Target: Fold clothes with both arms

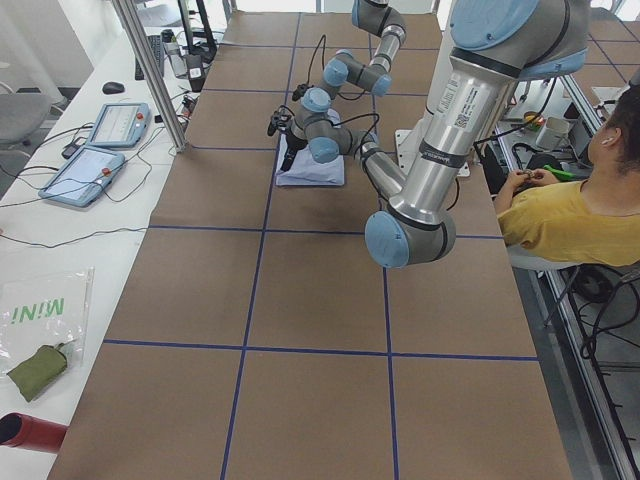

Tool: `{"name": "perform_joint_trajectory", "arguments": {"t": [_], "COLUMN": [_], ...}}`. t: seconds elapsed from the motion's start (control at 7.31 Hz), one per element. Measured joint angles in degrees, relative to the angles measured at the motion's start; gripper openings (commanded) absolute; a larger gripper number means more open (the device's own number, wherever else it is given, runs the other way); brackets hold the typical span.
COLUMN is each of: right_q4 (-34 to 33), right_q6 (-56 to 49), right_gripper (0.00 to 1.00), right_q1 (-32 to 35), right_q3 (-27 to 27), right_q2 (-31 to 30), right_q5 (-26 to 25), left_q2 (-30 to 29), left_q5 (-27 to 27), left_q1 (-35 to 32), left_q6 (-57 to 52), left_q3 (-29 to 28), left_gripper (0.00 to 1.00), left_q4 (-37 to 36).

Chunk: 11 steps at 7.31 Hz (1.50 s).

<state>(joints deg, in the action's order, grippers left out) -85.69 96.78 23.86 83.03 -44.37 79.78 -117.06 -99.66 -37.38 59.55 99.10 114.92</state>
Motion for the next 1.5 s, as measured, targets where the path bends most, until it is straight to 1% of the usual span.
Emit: {"name": "perform_joint_trajectory", "arguments": {"t": [0.14, 0.41, 0.55, 0.68, 0.82, 0.96, 1.09, 1.37, 1.5], "right_q4": [2.4, 7.4, 8.6, 9.0, 9.2, 9.1, 8.9, 7.6, 5.4], "right_q6": [-0.4, -1.4, -2.9, -4.4, -6.1, -7.5, -8.5, -10.9, -11.8], "right_gripper": [1.0, 1.0, 1.0, 1.0, 1.0, 1.0, 1.0, 1.0, 1.0], "right_q1": [1.0, 4.7, 6.5, 8.5, 10.6, 12.0, 12.5, 12.7, 12.8], "right_q3": [-2.8, -10.5, -14.0, -15.8, -16.4, -15.9, -14.0, -6.9, -3.6], "right_q2": [0.5, 3.1, 4.5, 5.5, 6.5, 6.7, 6.0, 1.9, 0.5], "right_q5": [-1.8, -3.7, -6.5, -7.9, -6.3, -3.2, -0.2, 3.4, 4.2], "left_q2": [0.5, 2.0, 2.2, 2.2, 2.2, 2.1, 1.7, -1.0, -2.9], "left_q5": [0.0, -0.1, -0.1, -0.1, 0.0, 0.2, 0.4, 1.2, 2.5], "left_q1": [0.0, 0.0, 0.0, 0.2, 0.7, 1.8, 3.0, 4.3, 4.4], "left_q6": [0.2, 0.5, 0.7, 1.4, 2.5, 3.4, 4.0, 4.8, 4.8], "left_q3": [1.1, 3.1, 3.4, 3.3, 3.0, 2.6, 1.5, -4.3, -7.6], "left_gripper": [1.0, 1.0, 1.0, 1.0, 1.0, 1.0, 1.0, 1.0, 1.0], "left_q4": [-0.1, -0.2, -0.3, -0.4, -0.6, -0.7, -0.8, -0.5, -0.2]}}
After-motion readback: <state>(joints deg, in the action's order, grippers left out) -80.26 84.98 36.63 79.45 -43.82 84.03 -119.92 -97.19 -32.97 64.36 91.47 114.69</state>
